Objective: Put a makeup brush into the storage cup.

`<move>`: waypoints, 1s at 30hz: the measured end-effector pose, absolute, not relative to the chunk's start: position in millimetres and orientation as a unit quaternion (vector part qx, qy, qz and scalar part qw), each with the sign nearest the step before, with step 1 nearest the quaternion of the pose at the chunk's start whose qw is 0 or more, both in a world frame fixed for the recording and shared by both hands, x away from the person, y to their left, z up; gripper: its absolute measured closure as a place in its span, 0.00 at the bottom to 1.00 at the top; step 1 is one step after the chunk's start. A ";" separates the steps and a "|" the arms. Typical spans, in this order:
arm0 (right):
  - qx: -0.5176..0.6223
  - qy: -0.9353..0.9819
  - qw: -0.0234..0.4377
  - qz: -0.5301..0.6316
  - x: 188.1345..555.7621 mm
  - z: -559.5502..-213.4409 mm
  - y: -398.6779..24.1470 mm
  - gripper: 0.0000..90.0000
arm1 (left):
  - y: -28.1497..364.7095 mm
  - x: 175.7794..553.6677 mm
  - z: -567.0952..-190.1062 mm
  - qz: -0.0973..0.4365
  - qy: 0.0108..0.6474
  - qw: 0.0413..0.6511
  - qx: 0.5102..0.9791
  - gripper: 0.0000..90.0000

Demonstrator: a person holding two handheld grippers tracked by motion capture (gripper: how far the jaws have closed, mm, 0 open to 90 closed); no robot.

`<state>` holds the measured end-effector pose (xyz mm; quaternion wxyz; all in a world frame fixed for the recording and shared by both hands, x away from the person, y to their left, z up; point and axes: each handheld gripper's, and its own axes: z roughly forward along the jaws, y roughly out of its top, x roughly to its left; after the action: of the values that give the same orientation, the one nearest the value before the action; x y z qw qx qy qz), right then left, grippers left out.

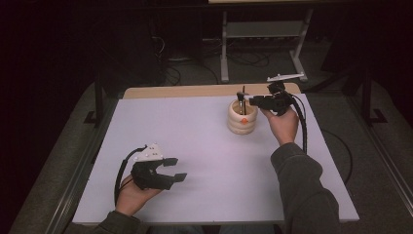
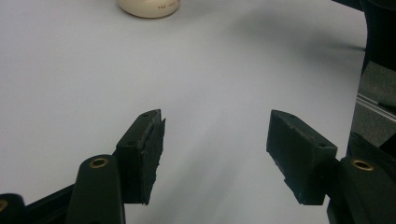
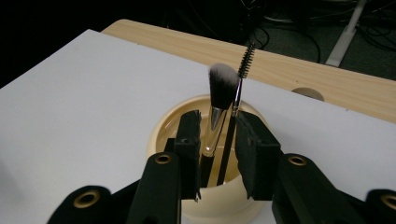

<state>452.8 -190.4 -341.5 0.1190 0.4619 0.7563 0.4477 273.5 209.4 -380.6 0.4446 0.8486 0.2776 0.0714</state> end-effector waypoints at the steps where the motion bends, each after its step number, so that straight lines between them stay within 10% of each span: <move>1: 0.461 0.757 0.118 0.447 451.5 -341.7 -191.1 0.75 | 209.8 273.7 -380.6 0.072 0.277 0.444 0.849 0.40; 30: 0.429 0.766 0.114 0.465 416.6 -345.7 -206.9 0.51 | 218.6 277.1 -381.5 0.088 0.301 0.444 0.839 0.32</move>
<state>416.6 -206.9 -345.7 0.1142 0.4295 0.7658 0.4649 277.1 218.6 -381.5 0.4444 0.8391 0.3012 0.0884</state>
